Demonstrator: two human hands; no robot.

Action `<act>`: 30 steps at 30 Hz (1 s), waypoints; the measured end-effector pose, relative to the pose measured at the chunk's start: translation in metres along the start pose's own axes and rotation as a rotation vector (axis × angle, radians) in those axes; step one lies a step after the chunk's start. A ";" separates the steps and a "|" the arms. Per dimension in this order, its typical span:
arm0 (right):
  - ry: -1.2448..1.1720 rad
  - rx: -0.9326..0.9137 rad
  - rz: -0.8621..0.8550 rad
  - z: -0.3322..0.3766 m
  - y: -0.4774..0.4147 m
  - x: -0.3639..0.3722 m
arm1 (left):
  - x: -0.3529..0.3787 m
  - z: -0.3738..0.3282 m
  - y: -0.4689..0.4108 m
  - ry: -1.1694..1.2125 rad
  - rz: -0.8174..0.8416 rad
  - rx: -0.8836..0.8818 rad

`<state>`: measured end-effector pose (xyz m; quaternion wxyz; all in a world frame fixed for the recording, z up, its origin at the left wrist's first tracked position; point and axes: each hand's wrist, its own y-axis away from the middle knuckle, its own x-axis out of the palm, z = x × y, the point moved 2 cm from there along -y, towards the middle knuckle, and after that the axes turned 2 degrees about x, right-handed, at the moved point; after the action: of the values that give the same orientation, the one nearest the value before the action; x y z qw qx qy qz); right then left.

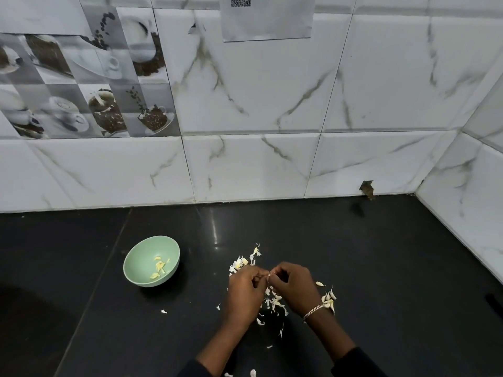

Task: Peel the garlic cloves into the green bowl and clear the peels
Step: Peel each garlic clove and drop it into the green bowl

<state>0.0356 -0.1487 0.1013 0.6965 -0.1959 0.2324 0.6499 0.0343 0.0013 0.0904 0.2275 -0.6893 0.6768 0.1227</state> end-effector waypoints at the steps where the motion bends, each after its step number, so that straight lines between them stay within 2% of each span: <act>1: 0.009 0.003 -0.008 0.001 0.000 0.001 | 0.000 0.000 0.000 -0.015 -0.002 0.019; 6: 0.053 0.010 -0.020 0.002 -0.001 0.006 | -0.001 0.001 0.001 -0.041 0.003 0.051; 10: -0.019 0.035 -0.030 0.004 0.001 0.005 | -0.003 -0.001 0.002 0.051 0.026 0.010; 15: -0.384 0.138 0.041 0.012 0.006 -0.001 | -0.011 -0.008 0.002 0.399 0.069 -0.123; 18: -0.505 0.167 0.052 0.016 0.007 -0.001 | -0.012 -0.010 0.000 0.408 0.088 -0.100; 23: -0.528 0.188 0.033 0.014 0.005 -0.001 | -0.011 -0.004 -0.006 0.336 0.083 -0.077; 26: -0.521 0.166 0.035 0.015 0.005 -0.003 | -0.011 -0.005 -0.008 0.431 0.140 -0.131; 30: -0.478 0.151 0.037 0.016 0.006 -0.003 | -0.010 -0.008 -0.007 0.553 0.119 -0.203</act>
<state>0.0309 -0.1415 0.1161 0.7324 0.0201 0.1126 0.6711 0.0396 0.0061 0.1028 -0.0431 -0.6749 0.7366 0.0105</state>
